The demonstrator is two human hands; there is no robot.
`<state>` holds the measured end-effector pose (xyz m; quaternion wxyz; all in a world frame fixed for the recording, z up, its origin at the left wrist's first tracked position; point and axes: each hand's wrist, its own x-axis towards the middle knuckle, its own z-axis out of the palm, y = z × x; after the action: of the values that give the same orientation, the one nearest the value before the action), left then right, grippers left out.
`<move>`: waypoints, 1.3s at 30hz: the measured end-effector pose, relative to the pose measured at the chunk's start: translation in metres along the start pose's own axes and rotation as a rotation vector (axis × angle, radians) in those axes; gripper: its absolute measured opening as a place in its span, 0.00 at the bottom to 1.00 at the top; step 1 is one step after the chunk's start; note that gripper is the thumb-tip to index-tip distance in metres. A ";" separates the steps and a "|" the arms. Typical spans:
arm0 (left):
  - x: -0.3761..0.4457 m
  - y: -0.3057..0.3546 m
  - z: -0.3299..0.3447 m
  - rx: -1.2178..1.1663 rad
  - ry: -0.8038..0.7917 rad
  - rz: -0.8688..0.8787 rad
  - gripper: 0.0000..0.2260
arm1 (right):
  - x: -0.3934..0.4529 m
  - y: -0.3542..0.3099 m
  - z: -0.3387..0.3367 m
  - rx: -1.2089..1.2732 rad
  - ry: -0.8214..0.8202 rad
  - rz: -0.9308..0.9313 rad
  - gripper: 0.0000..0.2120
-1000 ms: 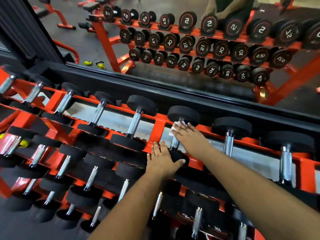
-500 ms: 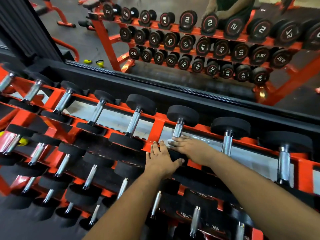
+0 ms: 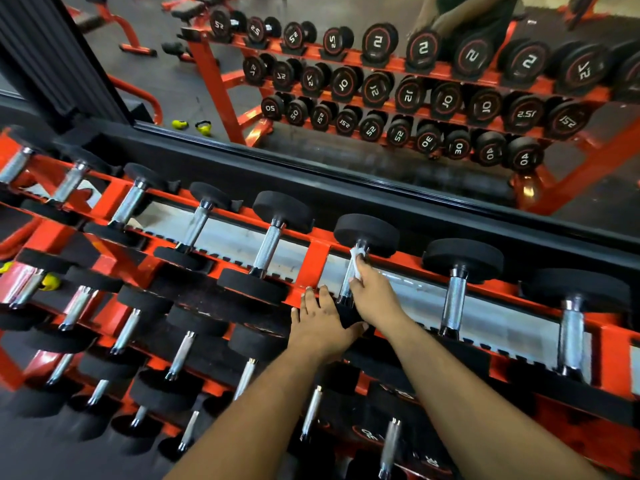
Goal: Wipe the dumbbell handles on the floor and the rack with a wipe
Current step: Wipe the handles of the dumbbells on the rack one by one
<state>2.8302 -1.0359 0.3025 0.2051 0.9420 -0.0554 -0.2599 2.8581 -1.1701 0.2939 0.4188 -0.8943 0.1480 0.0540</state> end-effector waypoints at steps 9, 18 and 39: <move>0.002 -0.002 0.000 0.002 -0.009 -0.005 0.51 | -0.004 0.003 0.007 -0.105 0.111 0.099 0.13; -0.001 0.000 -0.004 0.006 -0.012 -0.006 0.52 | 0.029 -0.017 -0.002 0.443 0.178 0.346 0.10; -0.003 0.000 -0.004 -0.004 -0.014 0.002 0.51 | 0.049 -0.044 -0.018 0.866 -0.062 0.562 0.10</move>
<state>2.8296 -1.0334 0.3073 0.2069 0.9396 -0.0573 -0.2665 2.9175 -1.1678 0.3274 0.7240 -0.5627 0.3790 0.1249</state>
